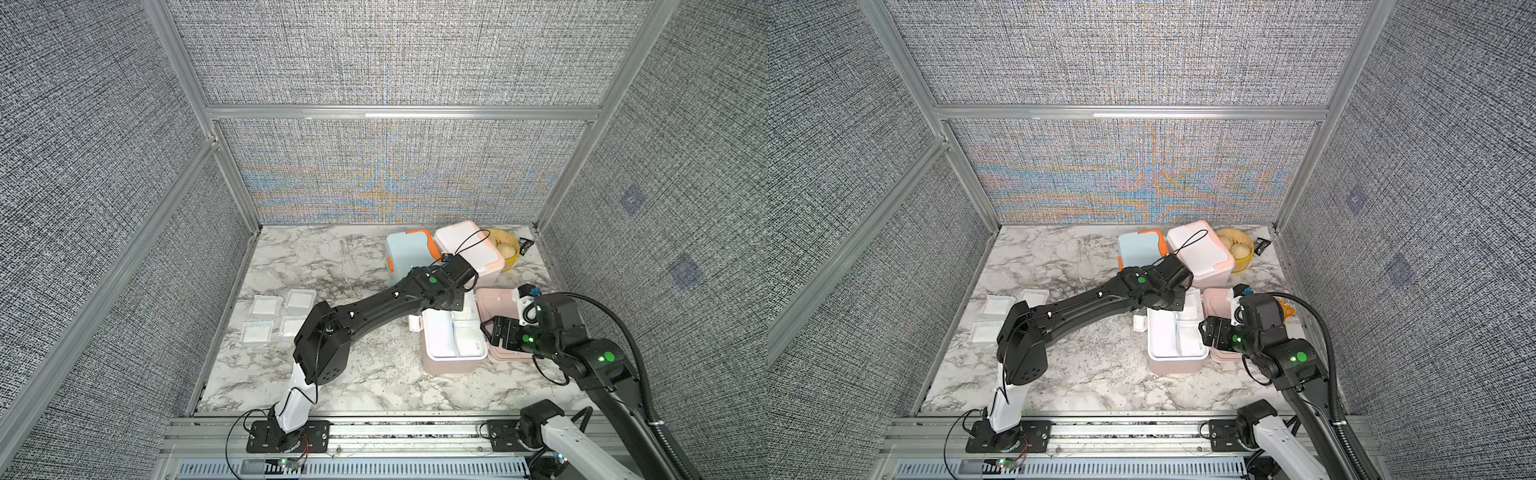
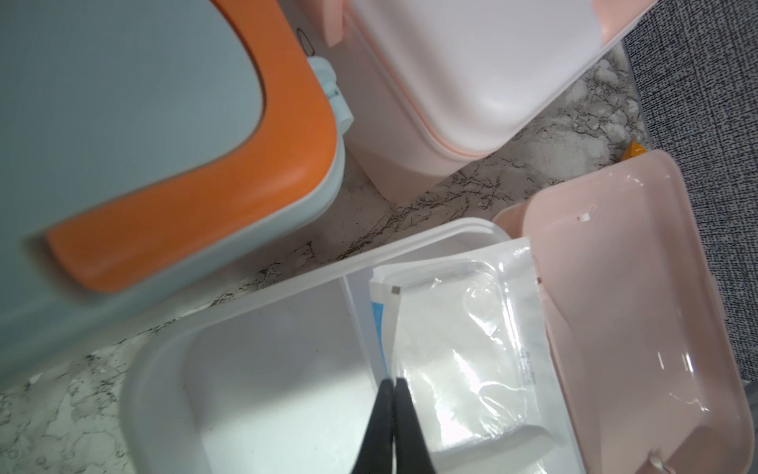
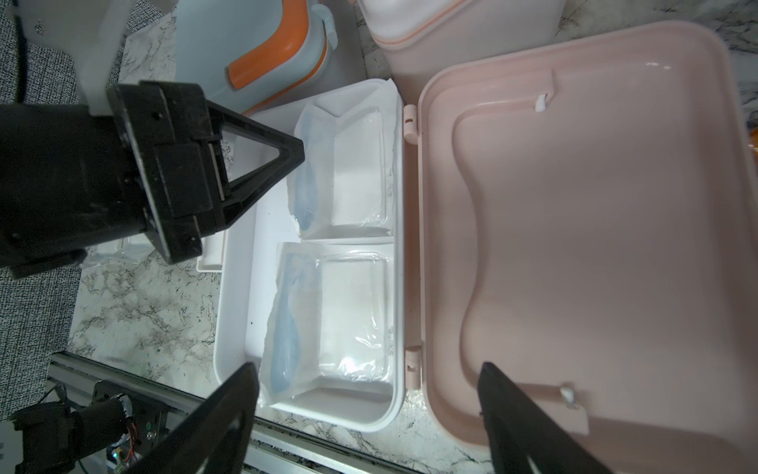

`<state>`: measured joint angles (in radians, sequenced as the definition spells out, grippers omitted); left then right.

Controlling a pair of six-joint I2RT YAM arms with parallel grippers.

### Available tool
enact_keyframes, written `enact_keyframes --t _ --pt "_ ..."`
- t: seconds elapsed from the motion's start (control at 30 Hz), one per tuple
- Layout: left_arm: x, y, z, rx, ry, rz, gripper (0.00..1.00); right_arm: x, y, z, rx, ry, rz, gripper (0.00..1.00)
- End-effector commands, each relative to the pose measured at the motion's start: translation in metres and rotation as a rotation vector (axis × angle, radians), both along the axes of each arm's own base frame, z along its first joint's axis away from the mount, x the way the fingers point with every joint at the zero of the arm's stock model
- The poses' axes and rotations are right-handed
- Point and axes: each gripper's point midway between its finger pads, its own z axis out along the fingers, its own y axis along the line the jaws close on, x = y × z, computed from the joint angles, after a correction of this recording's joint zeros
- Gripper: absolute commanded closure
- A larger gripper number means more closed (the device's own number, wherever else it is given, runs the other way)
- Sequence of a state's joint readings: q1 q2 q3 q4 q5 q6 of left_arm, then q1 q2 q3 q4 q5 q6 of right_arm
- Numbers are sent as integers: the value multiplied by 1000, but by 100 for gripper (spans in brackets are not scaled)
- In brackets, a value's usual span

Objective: Open first aid kits and take out gauze
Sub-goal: Pick up the gauze from the first aid kit.

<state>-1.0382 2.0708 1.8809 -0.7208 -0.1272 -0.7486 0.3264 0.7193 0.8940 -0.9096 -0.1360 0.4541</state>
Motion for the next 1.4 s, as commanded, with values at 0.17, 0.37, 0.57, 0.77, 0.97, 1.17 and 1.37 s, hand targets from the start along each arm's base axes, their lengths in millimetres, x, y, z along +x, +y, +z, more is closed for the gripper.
enact_keyframes --t 0.17,0.37,0.57,0.77,0.97,1.17,1.37 --pt "-4 6 11 5 -9 -9 100 1 2 1 7 -5 5 15" --pt "-4 11 23 -15 -34 3 100 1 1 1 8 -3 2 14" --pt "-3 13 21 -8 -36 4 74 2 3 -1 10 1 5 14" --pt "-4 5 10 6 1 -2 53 2 3 -2 10 6 6 13" --pt "-2 4 -4 40 18 5 62 3 2 -2 5 5 5 13" --pt "-2 2 -9 48 27 1 80 4 3 -3 3 5 7 13" --pt "-2 2 -7 47 24 -3 96 4 3 -2 2 2 10 13"
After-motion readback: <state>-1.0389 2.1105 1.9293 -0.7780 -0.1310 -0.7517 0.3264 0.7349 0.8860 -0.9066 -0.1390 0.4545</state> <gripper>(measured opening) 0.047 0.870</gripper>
